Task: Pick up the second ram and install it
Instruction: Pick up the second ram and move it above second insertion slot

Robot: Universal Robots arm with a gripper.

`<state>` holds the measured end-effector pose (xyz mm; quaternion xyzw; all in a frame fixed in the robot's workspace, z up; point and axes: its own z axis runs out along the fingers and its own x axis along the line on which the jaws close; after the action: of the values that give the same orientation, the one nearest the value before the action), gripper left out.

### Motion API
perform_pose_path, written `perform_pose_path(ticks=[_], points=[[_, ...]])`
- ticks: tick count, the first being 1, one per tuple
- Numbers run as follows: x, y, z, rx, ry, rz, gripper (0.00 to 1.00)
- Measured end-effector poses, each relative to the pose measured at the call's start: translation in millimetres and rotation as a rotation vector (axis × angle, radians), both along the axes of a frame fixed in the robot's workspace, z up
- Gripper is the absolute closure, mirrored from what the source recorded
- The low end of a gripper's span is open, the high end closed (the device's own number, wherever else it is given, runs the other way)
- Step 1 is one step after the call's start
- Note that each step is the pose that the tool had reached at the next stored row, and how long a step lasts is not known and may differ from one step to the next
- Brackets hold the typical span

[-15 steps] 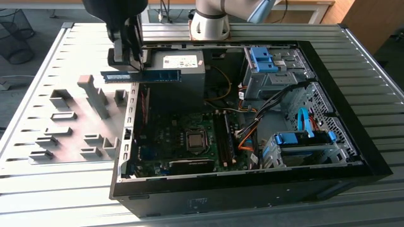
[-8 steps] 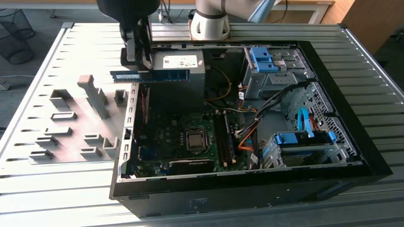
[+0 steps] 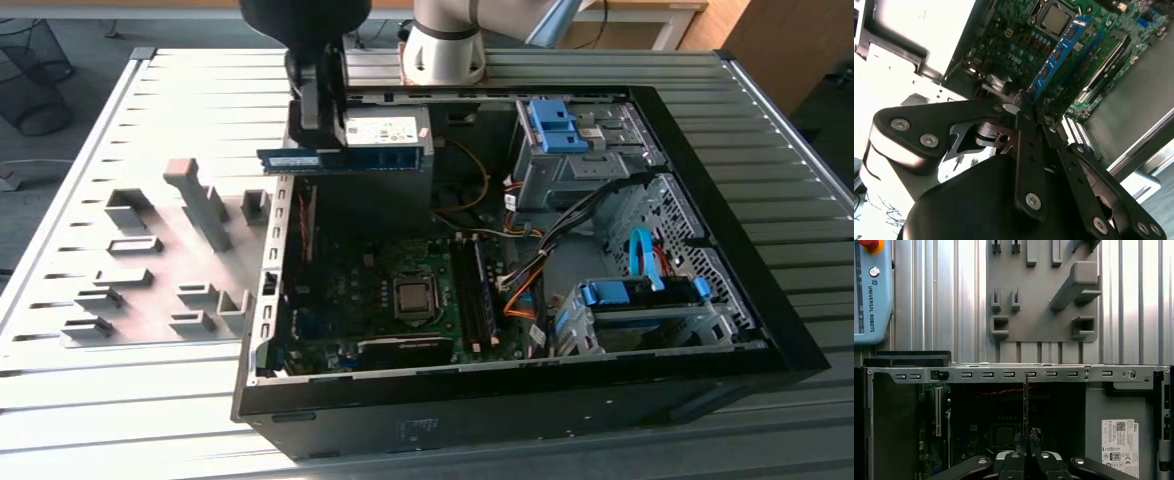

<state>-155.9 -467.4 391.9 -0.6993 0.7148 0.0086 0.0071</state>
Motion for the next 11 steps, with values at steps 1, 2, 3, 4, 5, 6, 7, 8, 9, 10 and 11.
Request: perform_pose_path(ticks=[1, 2, 3, 4, 5, 6, 7, 8, 9, 10, 11], points=[[2.5, 0.0, 0.0, 0.0000, 0.0000, 0.000, 0.86], [4.9, 0.0, 0.0, 0.0000, 0.0000, 0.000, 0.86], [7.3, 0.0, 0.0, 0.0000, 0.0000, 0.000, 0.86], [9.5, 0.0, 0.0, 0.0000, 0.0000, 0.000, 0.86], [11.7, 0.0, 0.0, 0.0001, 0.0000, 0.000, 0.86], [14.0, 0.0, 0.0, 0.0000, 0.0000, 0.000, 0.86], [16.5, 0.0, 0.0, 0.0000, 0.0001, 0.000, 0.86], [18.8, 0.0, 0.0, 0.0000, 0.0000, 0.000, 0.86], [21.2, 0.0, 0.0, 0.0000, 0.0000, 0.000, 0.86], [23.5, 0.0, 0.0, 0.0000, 0.0000, 0.000, 0.86], [26.0, 0.0, 0.0, 0.0001, 0.0000, 0.000, 0.86]])
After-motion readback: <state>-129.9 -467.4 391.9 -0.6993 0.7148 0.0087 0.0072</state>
